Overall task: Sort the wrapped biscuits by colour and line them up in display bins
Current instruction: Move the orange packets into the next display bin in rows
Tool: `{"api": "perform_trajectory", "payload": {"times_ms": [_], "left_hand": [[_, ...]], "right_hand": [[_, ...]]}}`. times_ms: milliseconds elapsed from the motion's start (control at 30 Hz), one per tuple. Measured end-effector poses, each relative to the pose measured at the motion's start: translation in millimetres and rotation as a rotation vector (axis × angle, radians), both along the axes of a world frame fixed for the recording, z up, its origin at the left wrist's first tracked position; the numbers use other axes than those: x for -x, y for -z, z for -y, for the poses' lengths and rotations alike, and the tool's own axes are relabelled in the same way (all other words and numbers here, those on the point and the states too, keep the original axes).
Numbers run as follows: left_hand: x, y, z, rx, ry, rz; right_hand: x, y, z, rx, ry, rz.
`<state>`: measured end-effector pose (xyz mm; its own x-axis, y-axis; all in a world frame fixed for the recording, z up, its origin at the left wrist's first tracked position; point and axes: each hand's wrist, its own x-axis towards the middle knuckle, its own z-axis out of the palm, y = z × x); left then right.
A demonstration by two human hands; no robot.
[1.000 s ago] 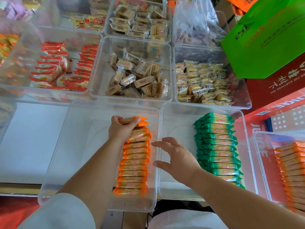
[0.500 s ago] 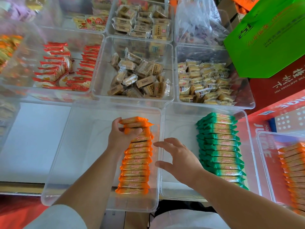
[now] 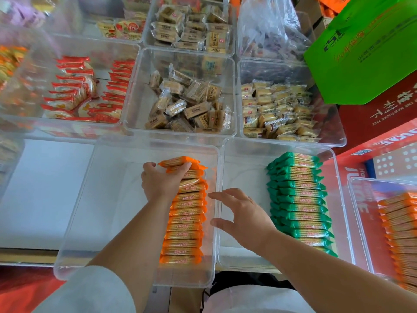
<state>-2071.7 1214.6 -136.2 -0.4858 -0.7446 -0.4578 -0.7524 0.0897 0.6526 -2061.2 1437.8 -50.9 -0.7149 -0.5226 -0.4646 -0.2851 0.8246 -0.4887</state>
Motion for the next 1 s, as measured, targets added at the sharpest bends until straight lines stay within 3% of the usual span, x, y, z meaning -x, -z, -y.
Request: {"api": "perform_trajectory", "payload": {"times_ms": [133,600,1000], "left_hand": [[-18.1,3.3,-16.2,-0.077,0.067,-0.085],[-19.1,17.9,20.8,-0.536,0.246,-0.058],[-22.0,25.0,34.7,-0.545,0.114,-0.067]], "right_hand": [[0.1,0.0,-0.1,0.004,0.0,0.004],[0.9,2.6,-0.3,-0.005,0.003,0.017],[0.6,3.3,-2.0,0.009,0.0,0.022]]}}
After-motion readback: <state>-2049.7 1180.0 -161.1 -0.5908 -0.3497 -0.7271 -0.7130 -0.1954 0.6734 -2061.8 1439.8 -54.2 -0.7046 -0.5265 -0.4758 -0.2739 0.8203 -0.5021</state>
